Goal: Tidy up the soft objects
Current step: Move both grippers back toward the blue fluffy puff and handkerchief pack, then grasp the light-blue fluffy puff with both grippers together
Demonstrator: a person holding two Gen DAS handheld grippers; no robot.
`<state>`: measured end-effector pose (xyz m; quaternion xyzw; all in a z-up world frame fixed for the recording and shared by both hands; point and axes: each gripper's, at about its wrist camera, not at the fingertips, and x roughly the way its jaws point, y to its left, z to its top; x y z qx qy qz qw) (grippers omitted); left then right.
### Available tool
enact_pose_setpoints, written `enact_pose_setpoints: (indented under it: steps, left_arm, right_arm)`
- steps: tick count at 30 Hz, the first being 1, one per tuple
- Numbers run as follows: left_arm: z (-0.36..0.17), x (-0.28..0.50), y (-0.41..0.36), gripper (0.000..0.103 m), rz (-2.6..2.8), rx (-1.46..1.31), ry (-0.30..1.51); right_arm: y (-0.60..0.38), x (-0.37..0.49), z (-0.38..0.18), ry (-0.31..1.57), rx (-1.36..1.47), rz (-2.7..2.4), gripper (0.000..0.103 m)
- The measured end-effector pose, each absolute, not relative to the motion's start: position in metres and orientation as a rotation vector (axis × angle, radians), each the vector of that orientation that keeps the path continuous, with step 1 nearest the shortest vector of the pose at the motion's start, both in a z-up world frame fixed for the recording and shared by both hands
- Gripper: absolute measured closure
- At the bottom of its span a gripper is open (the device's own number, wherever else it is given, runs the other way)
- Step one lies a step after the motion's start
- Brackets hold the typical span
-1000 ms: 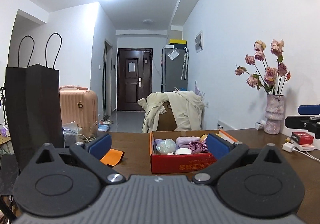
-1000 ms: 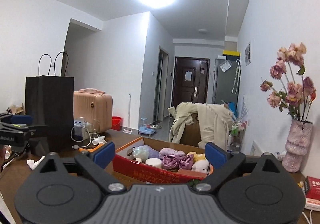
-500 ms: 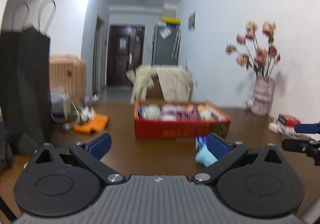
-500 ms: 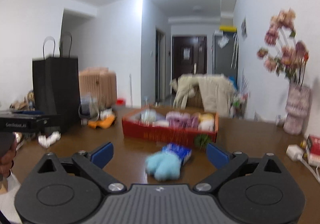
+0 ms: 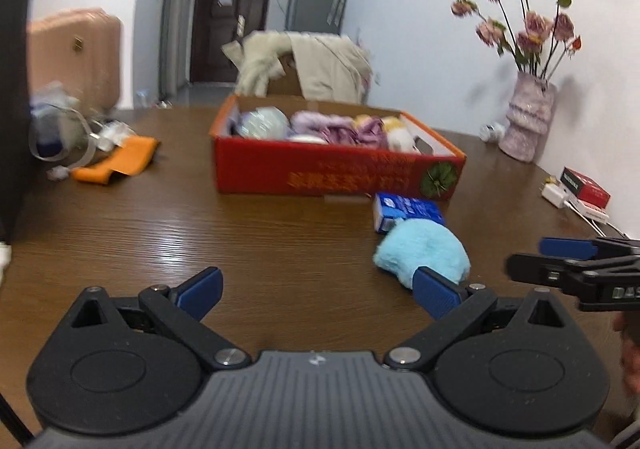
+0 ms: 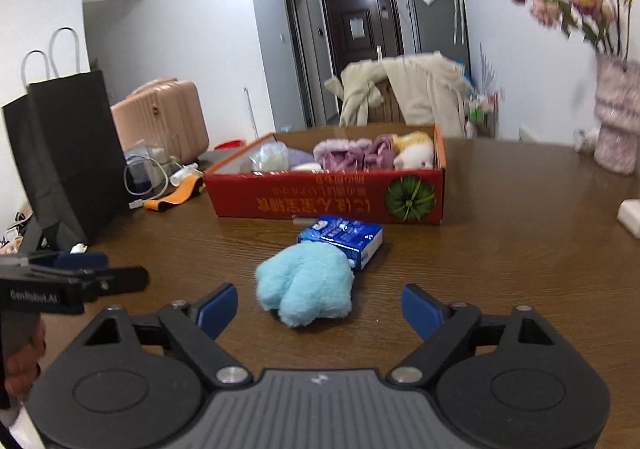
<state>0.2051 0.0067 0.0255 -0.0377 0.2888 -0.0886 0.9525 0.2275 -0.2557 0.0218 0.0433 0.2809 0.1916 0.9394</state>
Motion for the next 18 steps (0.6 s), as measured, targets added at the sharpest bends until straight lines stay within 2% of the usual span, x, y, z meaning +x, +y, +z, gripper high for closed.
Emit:
enact_pose_setpoints:
  steps: [4, 8, 9, 10, 11, 12, 14, 15, 16, 18]
  left_arm:
    - [0.016, 0.237, -0.009, 0.002, -0.260, -0.104, 0.635]
    - [0.006, 0.263, -0.025, 0.015, -0.343, -0.128, 0.690]
    - [0.004, 0.268, -0.029, 0.020, -0.362, -0.129, 0.697]
    - [0.001, 0.272, -0.031, 0.026, -0.377, -0.131, 0.705]
    - [-0.002, 0.277, -0.033, 0.028, -0.386, -0.134, 0.715]
    - [-0.005, 0.281, -0.035, 0.032, -0.395, -0.139, 0.725]
    - [-0.011, 0.288, -0.035, 0.046, -0.418, -0.157, 0.744]
    - [-0.014, 0.291, -0.035, 0.061, -0.432, -0.167, 0.757]
    - [-0.017, 0.294, -0.034, 0.067, -0.443, -0.186, 0.771]
    - [-0.018, 0.296, -0.033, 0.071, -0.451, -0.203, 0.764]
  right_arm:
    - [-0.252, 0.262, 0.011, 0.611, 0.136, 0.411, 0.027]
    - [-0.250, 0.290, -0.001, 0.651, 0.178, 0.434, 0.045]
    - [-0.250, 0.295, -0.004, 0.662, 0.191, 0.443, 0.046]
    - [-0.249, 0.300, -0.007, 0.673, 0.203, 0.452, 0.053]
    - [-0.250, 0.304, -0.011, 0.685, 0.213, 0.453, 0.056]
    - [-0.251, 0.307, -0.014, 0.698, 0.223, 0.452, 0.056]
    - [-0.255, 0.314, -0.021, 0.717, 0.269, 0.461, 0.057]
    - [-0.258, 0.316, -0.023, 0.727, 0.306, 0.473, 0.059]
    - [-0.260, 0.318, -0.026, 0.739, 0.336, 0.491, 0.063]
    - [-0.260, 0.321, -0.030, 0.748, 0.367, 0.514, 0.066]
